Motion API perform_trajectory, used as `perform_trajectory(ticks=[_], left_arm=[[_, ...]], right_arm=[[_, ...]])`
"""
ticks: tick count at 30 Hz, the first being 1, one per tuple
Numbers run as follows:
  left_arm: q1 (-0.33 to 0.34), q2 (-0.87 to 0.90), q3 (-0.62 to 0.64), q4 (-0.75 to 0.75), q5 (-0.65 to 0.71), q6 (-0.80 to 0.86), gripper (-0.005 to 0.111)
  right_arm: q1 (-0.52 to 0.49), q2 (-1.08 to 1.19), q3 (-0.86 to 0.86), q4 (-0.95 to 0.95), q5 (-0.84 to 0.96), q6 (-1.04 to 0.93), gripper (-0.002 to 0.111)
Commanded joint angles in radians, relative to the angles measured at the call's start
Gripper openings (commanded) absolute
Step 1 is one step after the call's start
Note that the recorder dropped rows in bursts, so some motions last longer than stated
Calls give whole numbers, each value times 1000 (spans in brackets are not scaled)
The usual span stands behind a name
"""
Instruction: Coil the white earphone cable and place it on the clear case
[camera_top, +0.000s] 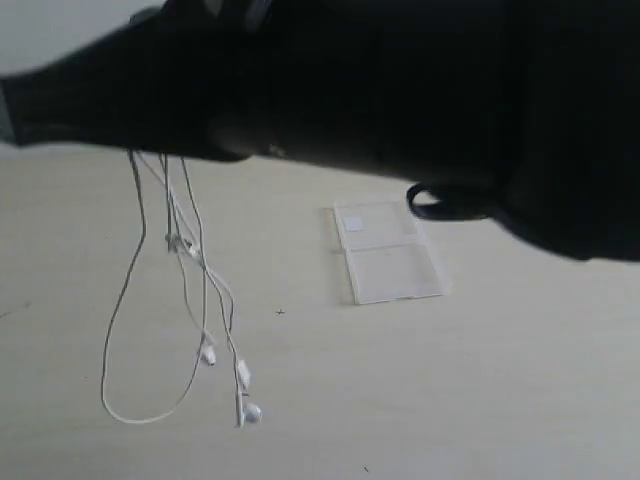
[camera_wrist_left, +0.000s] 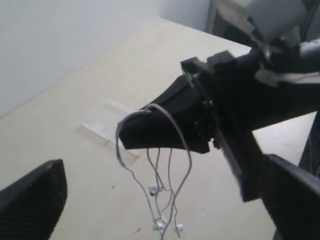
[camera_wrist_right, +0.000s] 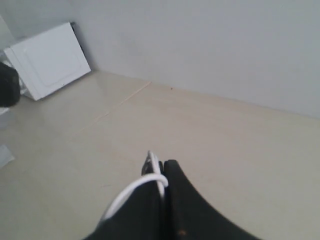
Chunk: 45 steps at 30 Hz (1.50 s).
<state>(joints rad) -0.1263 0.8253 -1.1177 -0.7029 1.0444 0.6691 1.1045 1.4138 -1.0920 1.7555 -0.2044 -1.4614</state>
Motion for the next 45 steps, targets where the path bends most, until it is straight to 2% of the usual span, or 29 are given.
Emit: perform_trajectory(ticks=[1, 9, 12, 15, 18, 23, 26, 29, 35, 37, 45], left_arm=[[-1, -14, 44, -13, 5, 28, 105], [-1, -14, 83, 66, 59, 79, 105], [-1, -14, 83, 77, 86, 79, 105], [-1, -14, 83, 139, 138, 79, 105], [-1, -14, 87, 200, 134, 41, 105], [-1, -11, 153, 186, 124, 37, 105], [-1, -11, 213, 116, 67, 60, 104], [-1, -11, 265, 38, 28, 90, 95], [-1, -10, 326, -74, -23, 149, 43], [-1, -10, 334, -93, -25, 160, 38], [-1, -10, 335, -170, -37, 186, 38]], right_arm=[[0, 52, 8, -11, 51, 7, 0], [0, 66, 50, -11, 104, -159, 0], [0, 66, 72, -11, 104, -161, 0], [0, 66, 72, -11, 102, -161, 0], [0, 58, 72, -11, 104, -179, 0], [0, 12, 65, -11, 135, -157, 0], [0, -26, 56, -11, 119, -131, 0], [0, -56, 50, -11, 119, -114, 0], [0, -62, 48, -11, 94, -105, 0], [0, -62, 48, -11, 100, -101, 0], [0, -62, 48, -11, 99, -99, 0]])
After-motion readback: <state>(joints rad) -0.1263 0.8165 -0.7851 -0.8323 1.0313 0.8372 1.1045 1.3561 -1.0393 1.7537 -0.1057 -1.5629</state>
